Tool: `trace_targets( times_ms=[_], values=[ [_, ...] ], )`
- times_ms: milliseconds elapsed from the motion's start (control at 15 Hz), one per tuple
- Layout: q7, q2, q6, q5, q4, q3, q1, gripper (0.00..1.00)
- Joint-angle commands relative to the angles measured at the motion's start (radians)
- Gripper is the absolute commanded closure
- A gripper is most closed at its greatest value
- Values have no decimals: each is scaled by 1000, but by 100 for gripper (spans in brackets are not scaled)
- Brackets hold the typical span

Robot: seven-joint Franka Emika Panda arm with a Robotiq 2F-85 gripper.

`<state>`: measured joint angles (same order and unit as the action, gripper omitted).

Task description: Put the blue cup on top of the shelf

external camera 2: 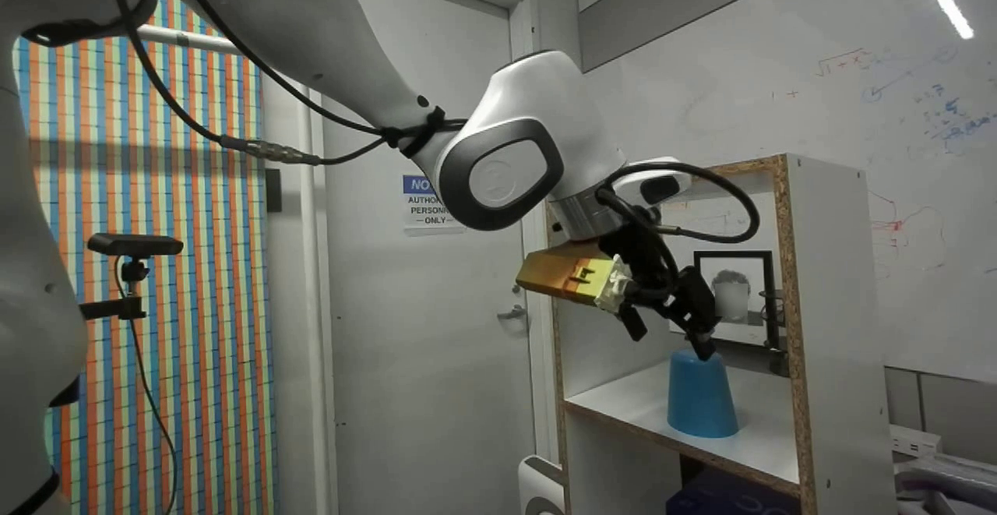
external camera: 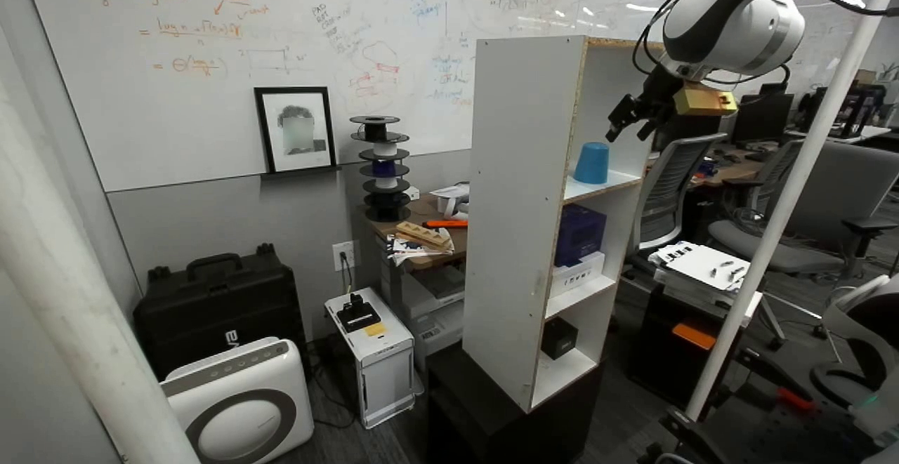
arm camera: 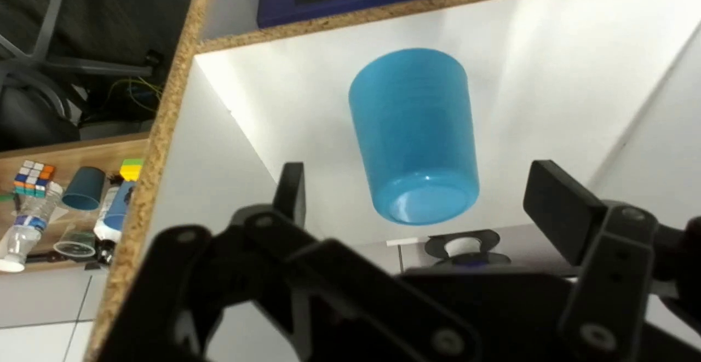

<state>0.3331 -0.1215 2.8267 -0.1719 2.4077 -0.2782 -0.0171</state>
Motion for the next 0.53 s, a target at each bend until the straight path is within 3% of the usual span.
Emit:
trace_targets(
  times_ms=[0,200,467],
  values=[
    [154,-9,108,-171,41,-11,80,0],
    [290,2,111,-338,43,-31,137,0],
    [355,34,121,-393,41,-43,128,0]
  ],
)
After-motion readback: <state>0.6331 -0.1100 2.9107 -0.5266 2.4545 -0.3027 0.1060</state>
